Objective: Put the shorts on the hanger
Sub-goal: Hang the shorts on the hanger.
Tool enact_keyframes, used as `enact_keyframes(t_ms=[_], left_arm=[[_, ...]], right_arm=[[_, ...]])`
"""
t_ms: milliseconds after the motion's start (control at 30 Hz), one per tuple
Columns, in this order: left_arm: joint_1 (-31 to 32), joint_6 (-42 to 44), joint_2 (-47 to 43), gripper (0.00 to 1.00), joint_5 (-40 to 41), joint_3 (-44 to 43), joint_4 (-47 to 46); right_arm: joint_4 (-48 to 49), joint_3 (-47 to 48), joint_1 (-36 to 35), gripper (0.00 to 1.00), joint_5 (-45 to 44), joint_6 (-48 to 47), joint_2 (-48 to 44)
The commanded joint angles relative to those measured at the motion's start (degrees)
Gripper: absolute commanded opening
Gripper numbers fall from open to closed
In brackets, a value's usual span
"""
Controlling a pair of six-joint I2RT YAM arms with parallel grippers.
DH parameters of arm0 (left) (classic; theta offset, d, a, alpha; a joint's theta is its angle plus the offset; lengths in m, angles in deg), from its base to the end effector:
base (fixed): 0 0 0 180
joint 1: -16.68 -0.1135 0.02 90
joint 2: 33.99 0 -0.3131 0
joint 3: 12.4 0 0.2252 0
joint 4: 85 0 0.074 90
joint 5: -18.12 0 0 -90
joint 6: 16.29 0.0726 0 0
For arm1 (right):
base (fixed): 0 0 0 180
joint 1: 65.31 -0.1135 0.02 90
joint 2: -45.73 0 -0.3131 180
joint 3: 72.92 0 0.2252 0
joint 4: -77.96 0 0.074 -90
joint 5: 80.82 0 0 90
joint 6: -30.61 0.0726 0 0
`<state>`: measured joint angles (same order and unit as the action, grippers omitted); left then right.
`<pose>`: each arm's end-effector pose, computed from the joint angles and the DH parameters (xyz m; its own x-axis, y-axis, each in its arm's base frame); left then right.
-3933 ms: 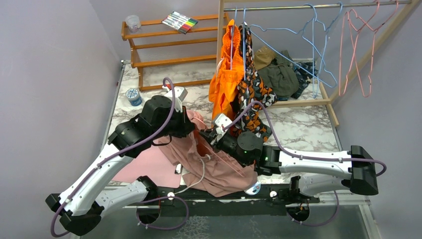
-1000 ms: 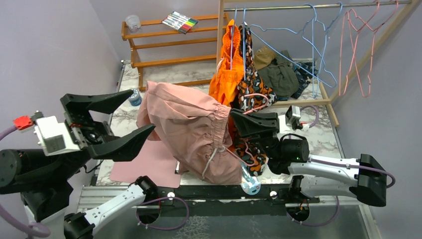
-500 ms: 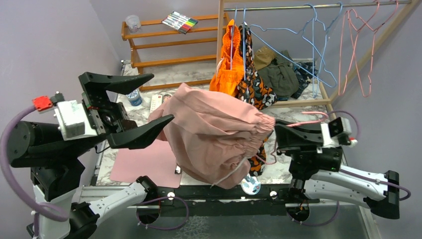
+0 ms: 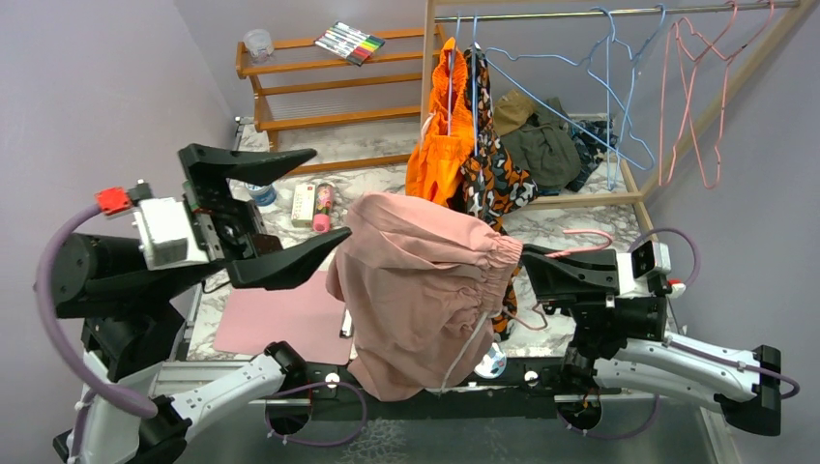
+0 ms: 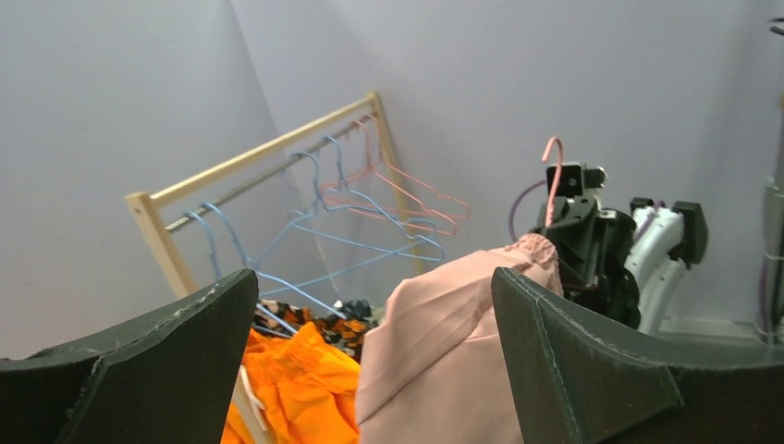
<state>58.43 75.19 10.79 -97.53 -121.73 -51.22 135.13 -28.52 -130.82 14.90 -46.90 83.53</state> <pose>-0.0102 -0.0330 0.6087 0.4042 -0.3296 -0.8532 0.8676 0.4335 0.2436 0.0187 0.0585 0.4625 0.1633 0.8775 -0.4509 -0.9823 0.1870 0.0083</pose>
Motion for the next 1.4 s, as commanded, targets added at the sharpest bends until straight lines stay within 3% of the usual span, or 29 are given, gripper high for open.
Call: enact_keyframes(t_ms=[0, 267, 567, 767, 1067, 1367], left_arm=[[0.3, -3.7, 1.9, 0.99, -8.5, 2.2, -0.8], [0.2, -6.4, 6.5, 0.97, -18.9, 4.1, 0.1], [0.3, -6.9, 7.9, 0.82, -21.7, 3.6, 0.2], [1.3, -6.6, 8.0, 0.8, -22.1, 7.4, 1.3], [8.3, -0.9, 12.0, 0.79, -17.0, 6.5, 10.6], [16.9, 8.1, 16.6, 0.76, -3.8, 0.7, 24.0]], right_arm=[[-3.0, -1.2, 0.2, 0.01, -1.5, -1.9, -3.9], [-8.0, -3.6, 0.2, 0.01, -0.7, -1.4, -6.8], [-9.7, -5.0, 0.2, 0.01, -0.8, -1.7, -6.6], [-11.9, -4.5, 0.2, 0.01, 0.1, -2.4, -6.0], [-12.9, -5.3, 0.2, 0.01, 0.7, -2.0, -5.1], [-14.3, -5.2, 0.2, 0.01, 1.3, -2.5, -3.7]])
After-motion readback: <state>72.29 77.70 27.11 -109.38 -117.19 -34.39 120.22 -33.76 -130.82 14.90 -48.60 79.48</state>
